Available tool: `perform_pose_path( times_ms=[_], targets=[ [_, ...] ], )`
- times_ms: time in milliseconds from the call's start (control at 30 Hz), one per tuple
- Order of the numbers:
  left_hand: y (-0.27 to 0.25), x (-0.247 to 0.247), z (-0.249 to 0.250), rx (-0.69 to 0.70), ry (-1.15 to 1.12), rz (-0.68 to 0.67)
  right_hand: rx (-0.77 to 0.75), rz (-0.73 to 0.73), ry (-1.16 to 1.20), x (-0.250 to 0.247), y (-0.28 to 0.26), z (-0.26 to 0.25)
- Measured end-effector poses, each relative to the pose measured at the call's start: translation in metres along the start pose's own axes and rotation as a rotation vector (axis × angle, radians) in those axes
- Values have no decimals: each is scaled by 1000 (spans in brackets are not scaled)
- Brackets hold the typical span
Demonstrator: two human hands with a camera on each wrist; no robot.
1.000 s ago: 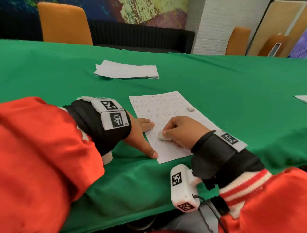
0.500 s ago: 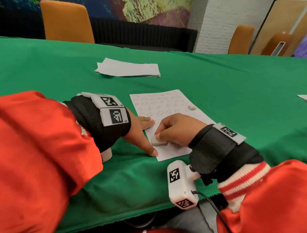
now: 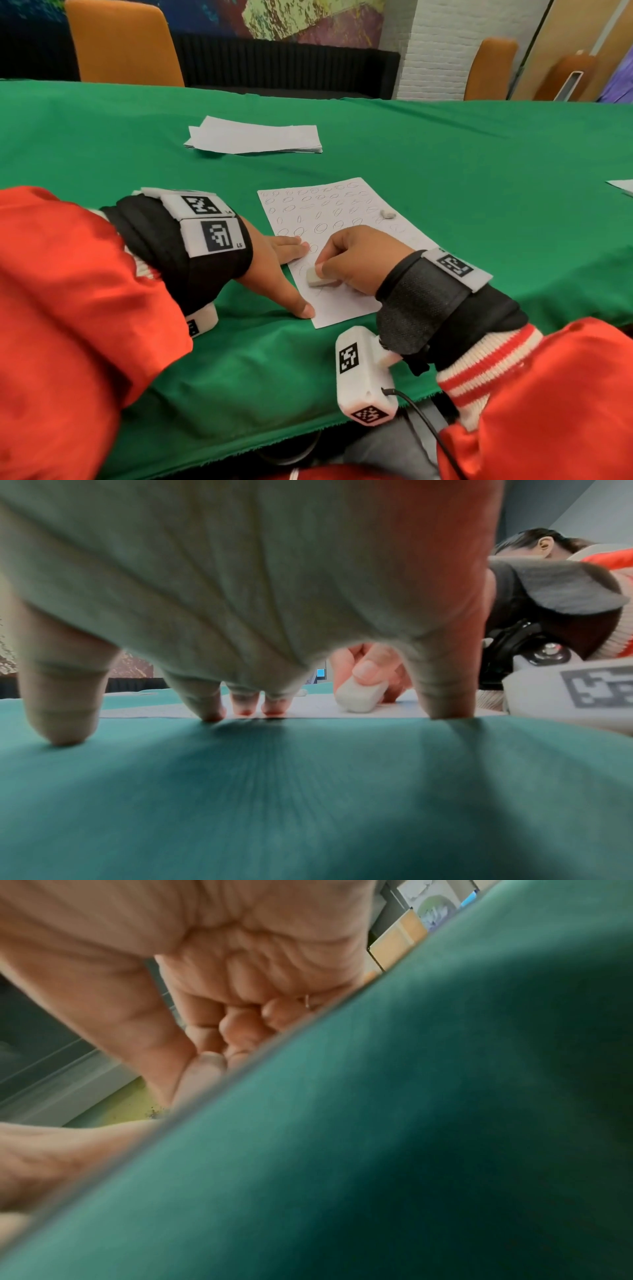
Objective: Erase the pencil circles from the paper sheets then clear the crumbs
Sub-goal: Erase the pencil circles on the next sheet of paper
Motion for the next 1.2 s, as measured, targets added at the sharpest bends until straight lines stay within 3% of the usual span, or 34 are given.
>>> perform_pose_path(
  times_ms=[167, 333, 500, 667, 833, 1033, 1200],
  targets=[
    [0, 0, 0, -2, 1, 1, -6, -132, 9, 8, -4, -3],
    [-1, -1, 0, -5, -13, -2, 0, 23, -59, -6, 0, 2],
    [0, 1, -1, -2, -13, -14, 19, -160, 6, 5, -6, 3],
    [0, 0, -1, -1, -12, -12, 24, 0, -38, -6, -1, 6],
    [1, 1, -1, 0, -10, -14, 22, -152, 41, 3, -7, 7],
    [-2, -1, 0, -7, -7, -9, 25, 1, -23, -7, -2, 11],
    [1, 1, -1, -3, -17, -20, 24, -164, 34, 6, -8, 8]
  ],
)
Point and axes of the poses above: each hand's wrist, its own y-axis towards the middle knuckle, its own x-axis out of the palm, z = x × y, the point moved 10 cm from there along y, towards the middle knuckle, and after that the axes turned 13 degrees about -x, right-handed, at the moved point
